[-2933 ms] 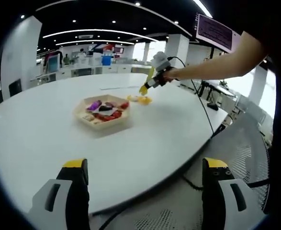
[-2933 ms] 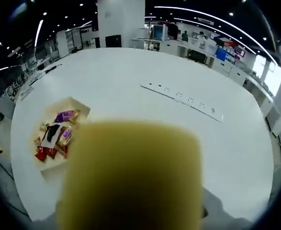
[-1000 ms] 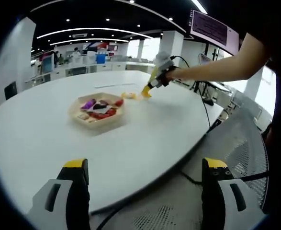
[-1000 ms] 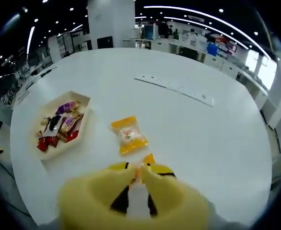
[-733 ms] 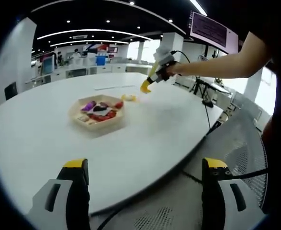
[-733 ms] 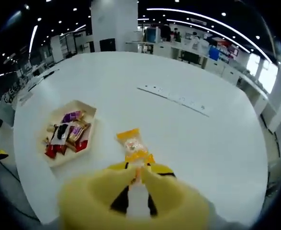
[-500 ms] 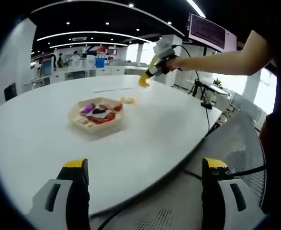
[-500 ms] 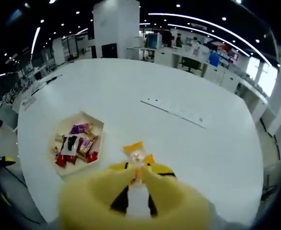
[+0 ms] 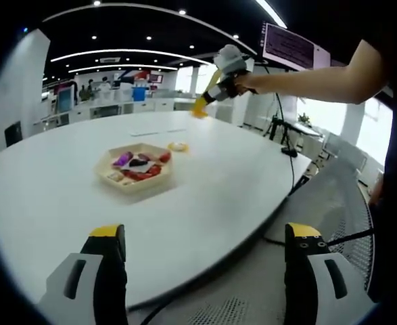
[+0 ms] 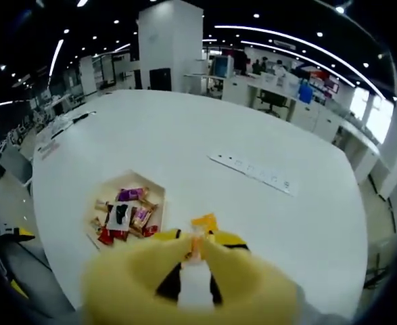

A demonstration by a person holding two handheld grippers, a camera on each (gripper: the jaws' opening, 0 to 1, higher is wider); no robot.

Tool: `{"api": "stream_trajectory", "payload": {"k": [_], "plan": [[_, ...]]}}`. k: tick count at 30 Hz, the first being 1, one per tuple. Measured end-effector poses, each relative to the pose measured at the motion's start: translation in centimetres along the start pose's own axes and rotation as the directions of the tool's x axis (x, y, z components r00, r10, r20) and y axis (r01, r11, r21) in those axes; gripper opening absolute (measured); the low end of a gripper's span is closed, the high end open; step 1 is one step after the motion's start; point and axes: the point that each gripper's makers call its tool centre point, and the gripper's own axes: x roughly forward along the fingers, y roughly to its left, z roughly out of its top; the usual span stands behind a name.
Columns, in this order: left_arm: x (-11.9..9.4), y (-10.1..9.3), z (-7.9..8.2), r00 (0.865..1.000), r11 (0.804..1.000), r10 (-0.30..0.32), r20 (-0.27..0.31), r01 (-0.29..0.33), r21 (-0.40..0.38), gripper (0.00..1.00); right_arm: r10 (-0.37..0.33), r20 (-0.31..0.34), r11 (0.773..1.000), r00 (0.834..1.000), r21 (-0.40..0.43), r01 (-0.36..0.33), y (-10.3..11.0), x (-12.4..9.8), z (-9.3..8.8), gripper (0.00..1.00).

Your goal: Place the target food into the container with the food tongs after gripping and lifting it, then release it inside without dropping or visibly crushing the food.

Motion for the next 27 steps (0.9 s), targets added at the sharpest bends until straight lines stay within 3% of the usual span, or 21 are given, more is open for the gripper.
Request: {"api": "stream_trajectory", "payload": {"k": [6, 15, 22, 27], "plan": [[-0.1, 0.0, 0.1, 1.0, 1.0, -0.004, 0.009, 0.004, 0.002, 0.94, 0.032, 0.021, 0.999, 0.999, -0.022, -0.031, 2.4, 0.5, 2.2, 0.14], [-0.2, 0.2, 0.4, 1.0, 1.0, -0.005, 0.028, 0.005, -0.009, 0.93, 0.129, 0.042, 0.988, 0.991, -0.087, -0.125, 8.3, 3.4, 6.2, 0.15], [-0.3, 0.1, 0.5, 0.999, 1.0, -0.008, 0.036, 0.009, -0.014, 0.93, 0.176, 0.036, 0.978, 0.984, -0.124, -0.17, 11.3, 4.8, 7.5, 0.15], [-0.3, 0.0, 0.5, 0.999, 1.0, -0.016, 0.037, 0.016, -0.014, 0.93, 0.187, 0.037, 0.974, 0.982, -0.137, -0.18, 12.1, 5.2, 7.8, 0.16]]}}
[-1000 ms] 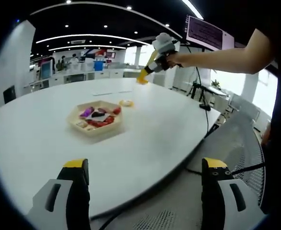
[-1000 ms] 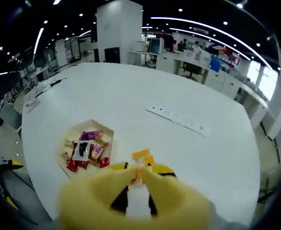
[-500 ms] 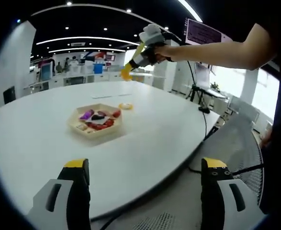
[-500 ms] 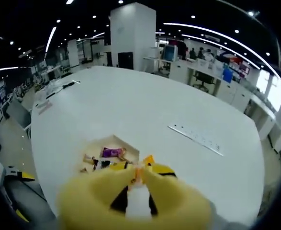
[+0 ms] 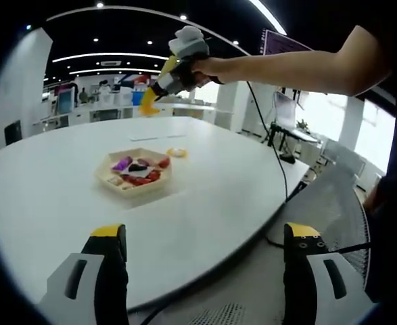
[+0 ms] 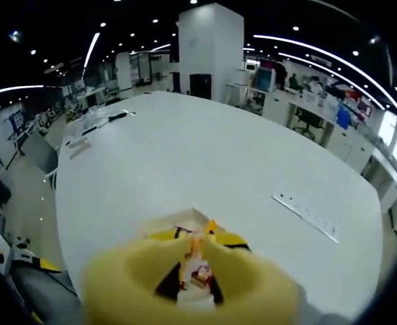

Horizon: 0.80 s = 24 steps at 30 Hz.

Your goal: Place the target food into the container with the food tongs after gripping and lifting it, then release it inside without dropping or visibly crushing the food.

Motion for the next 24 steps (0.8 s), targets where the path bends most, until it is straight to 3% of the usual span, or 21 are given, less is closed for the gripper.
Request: {"api": "stream_trajectory", "payload": {"k": [2, 4, 6, 9, 14, 24], "plan": [[0.0, -0.1, 0.0, 1.0, 1.0, -0.005, 0.0, 0.005, 0.002, 0.93, -0.006, 0.025, 1.0, 1.0, -0.006, 0.006, 0.0, 0.1, 0.4, 0.19], [0.0, -0.2, 0.0, 1.0, 1.0, -0.011, -0.002, 0.011, 0.004, 0.93, 0.051, 0.025, 0.998, 0.998, 0.045, -0.052, 1.1, 0.1, 0.6, 0.22], [-0.1, -0.3, -0.1, 1.0, 1.0, -0.018, -0.004, 0.018, 0.006, 0.92, 0.009, 0.06, 0.999, 0.998, -0.035, -0.007, 0.4, 0.0, 1.2, 0.23], [-0.1, -0.4, -0.1, 1.0, 1.0, -0.023, -0.005, 0.023, 0.009, 0.92, 0.026, 0.04, 1.0, 0.999, -0.001, -0.026, 0.8, -0.1, 0.8, 0.25], [-0.1, -0.4, 0.0, 1.0, 1.0, -0.024, 0.0, 0.024, 0.008, 0.92, 0.013, 0.035, 1.0, 0.999, -0.024, -0.012, 0.4, -0.7, -0.2, 0.26], [-0.1, -0.7, 0.0, 0.999, 0.999, -0.05, -0.002, 0.05, 0.002, 0.91, -0.073, 0.022, 0.997, 0.997, 0.016, 0.072, -3.5, -3.6, -3.4, 0.27]]}}
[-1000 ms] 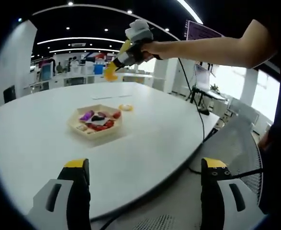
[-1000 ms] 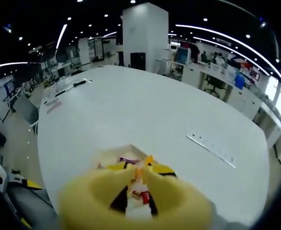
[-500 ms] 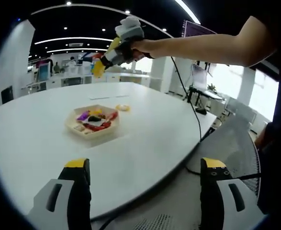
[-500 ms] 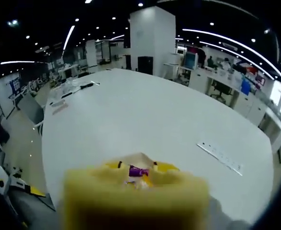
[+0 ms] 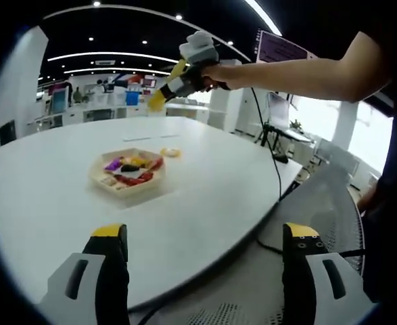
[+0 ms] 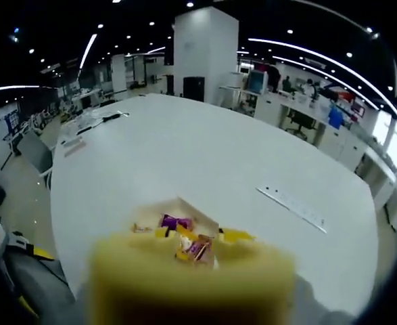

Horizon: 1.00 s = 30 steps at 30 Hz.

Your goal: Place the target food into the container with the food tongs after gripping and lifting it, then release it inside without dropping or visibly crushing the food.

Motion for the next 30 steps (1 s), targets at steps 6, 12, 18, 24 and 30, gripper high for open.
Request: {"api": "stream_trajectory", "payload": {"k": [6, 12, 18, 24, 30], "plan": [[0.0, -0.3, 0.0, 1.0, 1.0, -0.019, 0.0, 0.019, -0.001, 0.92, -0.039, -0.02, 0.999, 0.999, 0.025, 0.039, -2.2, -1.2, -1.7, 0.27], [0.0, 0.3, 0.0, 1.0, 1.0, 0.017, -0.001, -0.017, -0.018, 0.93, -0.058, -0.021, 0.998, 0.998, 0.027, 0.058, -3.9, -1.7, -2.6, 0.27], [0.2, 0.8, 0.1, 0.998, 0.998, 0.055, 0.007, -0.055, -0.014, 0.95, -0.05, -0.014, 0.998, 0.999, 0.036, 0.051, -5.6, -1.5, -3.5, 0.27], [0.1, 1.3, 0.5, 0.996, 0.996, 0.087, 0.031, -0.086, -0.017, 0.97, -0.052, -0.01, 0.995, 0.999, 0.081, 0.053, -7.7, -0.5, -5.1, 0.28], [0.2, 1.5, 0.7, 0.993, 0.994, 0.107, 0.045, -0.107, -0.014, 0.99, -0.045, -0.032, 0.996, 0.998, 0.071, 0.047, -9.1, 1.6, -6.8, 0.28]]}}
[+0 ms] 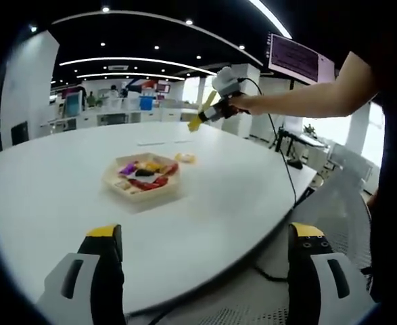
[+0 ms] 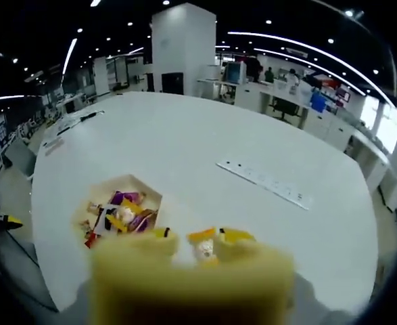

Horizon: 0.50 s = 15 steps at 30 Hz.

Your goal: Place the target food into the container with the food tongs after gripping and lifting it, then release it inside without dropping or visibly crushing the food.

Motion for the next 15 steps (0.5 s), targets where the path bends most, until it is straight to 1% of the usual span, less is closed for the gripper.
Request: {"api": "stream_trajectory", "payload": {"k": [2, 4, 8, 11, 15], "plan": [[0.0, 0.0, -0.1, 1.0, 1.0, 0.001, -0.006, -0.001, -0.005, 0.99, 0.01, -0.013, 1.0, 1.0, 0.002, -0.01, -0.2, 0.9, -0.6, 0.28], [0.1, 0.0, -0.1, 1.0, 1.0, 0.002, -0.009, -0.002, 0.004, 0.99, 0.013, -0.022, 1.0, 1.0, -0.023, -0.013, -0.4, 2.0, -1.0, 0.28], [0.1, 0.1, -0.2, 1.0, 1.0, 0.008, -0.009, -0.008, 0.01, 0.99, 0.031, -0.046, 0.999, 0.998, -0.039, -0.032, -0.9, 4.3, -2.2, 0.28], [0.1, 0.4, 0.1, 1.0, 1.0, 0.017, 0.006, -0.017, -0.01, 0.99, 0.039, -0.064, 0.998, 0.997, -0.041, -0.041, -1.1, 5.6, -3.2, 0.28], [0.2, 0.6, 0.0, 0.999, 0.999, 0.032, -0.002, -0.032, -0.001, 0.99, 0.049, -0.083, 0.997, 0.995, -0.051, -0.054, -1.2, 6.7, -4.2, 0.29]]}}
